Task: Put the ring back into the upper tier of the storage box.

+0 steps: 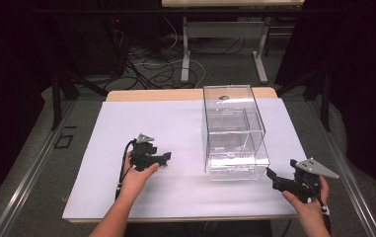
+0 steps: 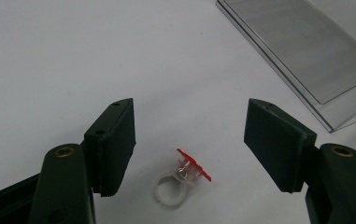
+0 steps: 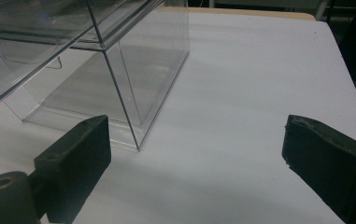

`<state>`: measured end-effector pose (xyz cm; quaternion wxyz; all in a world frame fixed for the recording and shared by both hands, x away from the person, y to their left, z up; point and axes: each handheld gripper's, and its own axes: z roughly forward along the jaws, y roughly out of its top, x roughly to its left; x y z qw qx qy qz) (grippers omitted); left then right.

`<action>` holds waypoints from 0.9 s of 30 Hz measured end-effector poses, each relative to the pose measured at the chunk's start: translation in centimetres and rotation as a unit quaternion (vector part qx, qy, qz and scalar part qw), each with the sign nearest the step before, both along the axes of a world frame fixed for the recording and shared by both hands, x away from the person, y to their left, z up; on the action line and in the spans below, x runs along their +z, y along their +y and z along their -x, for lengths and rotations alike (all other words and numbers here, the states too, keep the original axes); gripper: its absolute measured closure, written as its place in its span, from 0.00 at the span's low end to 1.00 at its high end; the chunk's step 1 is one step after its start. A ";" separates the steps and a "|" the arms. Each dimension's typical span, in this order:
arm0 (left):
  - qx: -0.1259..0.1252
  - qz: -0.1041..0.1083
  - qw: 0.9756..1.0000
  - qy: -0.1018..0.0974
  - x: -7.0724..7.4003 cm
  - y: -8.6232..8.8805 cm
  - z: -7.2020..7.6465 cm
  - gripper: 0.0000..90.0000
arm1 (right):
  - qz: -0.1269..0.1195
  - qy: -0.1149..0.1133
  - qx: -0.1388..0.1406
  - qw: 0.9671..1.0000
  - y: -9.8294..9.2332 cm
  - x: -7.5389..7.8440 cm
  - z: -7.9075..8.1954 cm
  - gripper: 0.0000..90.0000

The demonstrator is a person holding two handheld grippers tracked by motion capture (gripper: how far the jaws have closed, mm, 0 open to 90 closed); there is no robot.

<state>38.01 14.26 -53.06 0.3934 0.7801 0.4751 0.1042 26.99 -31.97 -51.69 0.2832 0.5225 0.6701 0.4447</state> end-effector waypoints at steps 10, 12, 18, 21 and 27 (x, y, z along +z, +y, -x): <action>-0.013 -0.021 0.999 0.035 -0.4 -0.1 -0.5 0.43 | 0.003 -0.002 0.003 1.000 -0.2 -0.1 -0.1 0.09; -0.017 -0.030 0.998 0.050 -0.4 -0.1 -0.8 0.45 | 0.003 -0.004 0.004 1.000 -0.2 -0.1 -0.1 0.09; -0.024 -0.038 0.996 0.075 -0.8 -0.2 -1.3 0.47 | 0.004 0.001 0.004 1.000 -0.2 -0.1 -0.1 0.09; -0.028 -0.039 0.995 0.083 -0.9 -0.4 -1.5 0.48 | 0.006 0.002 0.005 1.000 -0.2 -0.1 -0.1 0.09; -0.031 -0.044 0.994 0.094 -1.0 -0.8 -1.7 0.51 | 0.007 0.001 -0.001 1.000 -0.3 -0.1 -0.1 0.09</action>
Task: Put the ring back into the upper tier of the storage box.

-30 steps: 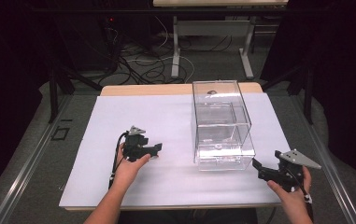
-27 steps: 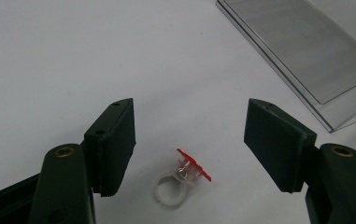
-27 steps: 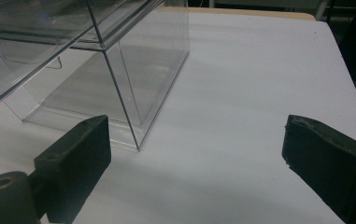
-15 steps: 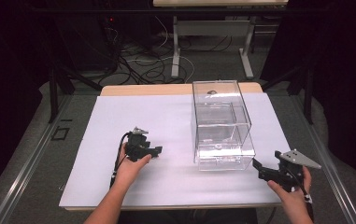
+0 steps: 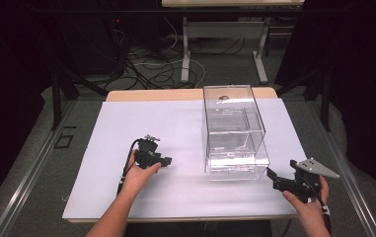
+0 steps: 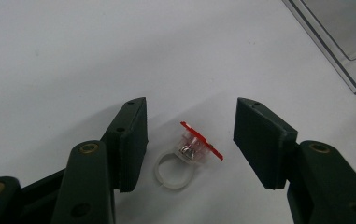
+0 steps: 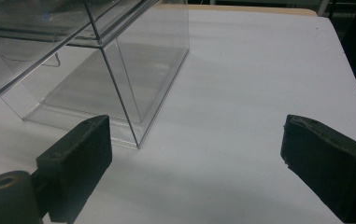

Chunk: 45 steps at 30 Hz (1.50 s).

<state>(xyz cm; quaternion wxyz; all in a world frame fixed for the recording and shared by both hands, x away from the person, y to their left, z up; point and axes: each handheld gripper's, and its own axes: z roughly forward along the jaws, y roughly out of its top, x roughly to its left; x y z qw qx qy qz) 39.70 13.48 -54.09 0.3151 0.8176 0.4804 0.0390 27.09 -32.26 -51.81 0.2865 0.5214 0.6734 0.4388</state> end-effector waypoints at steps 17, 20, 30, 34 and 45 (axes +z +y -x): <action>-0.018 -0.025 0.999 0.009 -0.1 -0.3 0.3 0.62 | -0.008 0.002 0.004 1.000 0.0 0.0 0.0 0.10; -0.026 -0.036 0.999 0.006 -0.1 -0.3 0.3 0.66 | -0.008 0.002 0.003 1.000 0.0 0.0 0.0 0.10; -0.029 -0.058 0.998 -0.002 0.0 -0.4 0.4 0.75 | -0.008 0.004 0.003 1.000 0.0 0.0 0.0 0.10; -0.028 -0.059 0.998 -0.004 0.0 -0.4 0.4 0.76 | -0.010 0.003 0.003 1.000 0.0 0.0 0.0 0.10; -0.012 -0.039 0.999 -0.008 -0.2 -0.4 0.6 0.77 | -0.009 -0.003 0.002 1.000 0.0 -0.1 -0.1 0.10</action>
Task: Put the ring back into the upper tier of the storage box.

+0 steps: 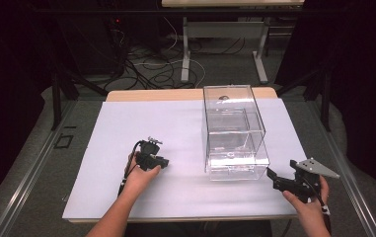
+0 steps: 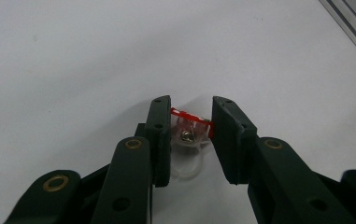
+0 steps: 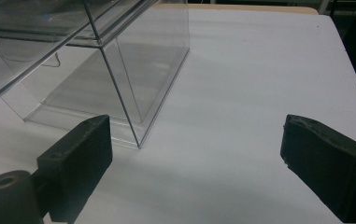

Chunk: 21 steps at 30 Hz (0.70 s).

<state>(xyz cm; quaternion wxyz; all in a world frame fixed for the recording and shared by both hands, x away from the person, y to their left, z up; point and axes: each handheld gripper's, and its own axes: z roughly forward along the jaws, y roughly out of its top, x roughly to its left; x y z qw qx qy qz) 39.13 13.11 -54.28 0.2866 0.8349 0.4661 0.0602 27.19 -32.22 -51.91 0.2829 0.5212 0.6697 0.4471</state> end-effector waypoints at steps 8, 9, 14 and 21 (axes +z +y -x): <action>0.008 0.002 1.000 -0.005 0.0 0.0 0.2 0.78 | 0.001 0.005 0.001 1.000 0.0 0.0 0.0 0.10; 0.011 0.002 1.000 -0.005 0.0 0.0 0.2 0.78 | 0.000 0.005 0.001 1.000 0.0 0.0 0.0 0.10; 0.011 0.007 1.000 -0.009 -0.1 0.0 0.3 0.78 | 0.000 0.006 0.001 1.000 0.0 0.0 0.1 0.10; 0.012 0.013 1.000 -0.006 0.0 0.1 0.2 0.78 | -0.001 0.005 0.001 1.000 0.0 -0.1 0.0 0.10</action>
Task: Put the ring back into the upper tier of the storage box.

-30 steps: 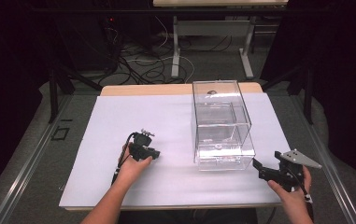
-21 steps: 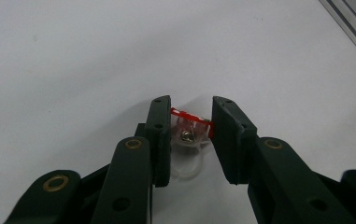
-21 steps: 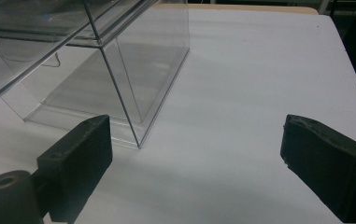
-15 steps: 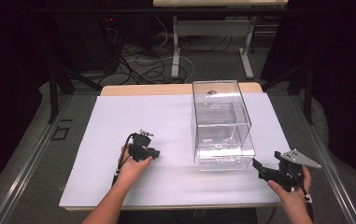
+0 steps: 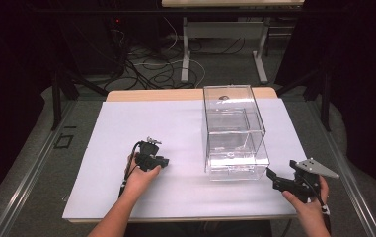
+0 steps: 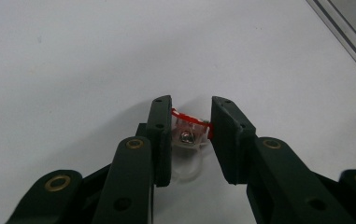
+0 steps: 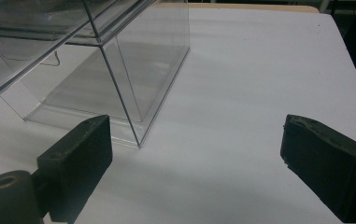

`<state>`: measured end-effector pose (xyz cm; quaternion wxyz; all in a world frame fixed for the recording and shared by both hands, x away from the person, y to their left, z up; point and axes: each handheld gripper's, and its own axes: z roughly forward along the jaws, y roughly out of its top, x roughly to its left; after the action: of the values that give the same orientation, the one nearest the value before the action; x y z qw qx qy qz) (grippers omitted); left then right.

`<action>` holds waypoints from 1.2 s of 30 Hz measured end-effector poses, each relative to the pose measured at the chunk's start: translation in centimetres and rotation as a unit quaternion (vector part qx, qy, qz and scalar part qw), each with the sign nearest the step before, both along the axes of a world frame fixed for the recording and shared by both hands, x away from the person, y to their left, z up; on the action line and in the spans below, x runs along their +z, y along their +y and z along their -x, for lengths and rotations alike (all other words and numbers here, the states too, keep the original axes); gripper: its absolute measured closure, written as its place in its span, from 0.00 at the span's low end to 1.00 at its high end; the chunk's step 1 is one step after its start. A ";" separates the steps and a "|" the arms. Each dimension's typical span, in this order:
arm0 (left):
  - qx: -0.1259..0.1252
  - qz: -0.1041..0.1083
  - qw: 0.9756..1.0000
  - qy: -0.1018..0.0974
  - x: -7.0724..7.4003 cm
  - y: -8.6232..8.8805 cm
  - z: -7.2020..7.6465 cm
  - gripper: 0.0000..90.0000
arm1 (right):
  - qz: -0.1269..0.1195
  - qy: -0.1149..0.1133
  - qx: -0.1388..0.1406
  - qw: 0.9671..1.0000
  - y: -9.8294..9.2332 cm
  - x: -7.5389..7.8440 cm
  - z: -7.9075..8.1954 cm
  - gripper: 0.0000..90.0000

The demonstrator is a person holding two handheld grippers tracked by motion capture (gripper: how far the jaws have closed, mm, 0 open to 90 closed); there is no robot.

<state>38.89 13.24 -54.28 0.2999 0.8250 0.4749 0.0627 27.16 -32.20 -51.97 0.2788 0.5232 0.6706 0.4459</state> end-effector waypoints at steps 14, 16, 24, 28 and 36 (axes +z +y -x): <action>0.005 0.011 1.000 -0.010 0.6 0.1 0.3 0.78 | 0.005 -0.002 -0.010 1.000 0.0 0.1 0.0 0.11; 0.009 0.012 1.000 -0.010 0.8 0.2 0.4 0.78 | 0.007 -0.001 -0.012 1.000 -0.1 0.1 0.0 0.11; 0.009 0.024 0.999 -0.025 1.6 0.2 0.8 0.78 | 0.003 -0.002 -0.010 1.000 -0.1 0.2 0.0 0.11; 0.007 0.028 0.999 -0.032 1.9 0.2 1.1 0.78 | 0.004 -0.003 -0.007 1.000 -0.1 0.1 0.0 0.11; 0.001 0.040 0.997 -0.060 2.7 0.2 2.0 0.78 | -0.005 -0.011 -0.010 1.000 0.0 0.0 -0.1 0.11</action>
<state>36.86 13.41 -51.60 0.3606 0.8065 0.4592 0.0928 27.23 -32.16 -52.01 0.2882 0.5260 0.6601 0.4523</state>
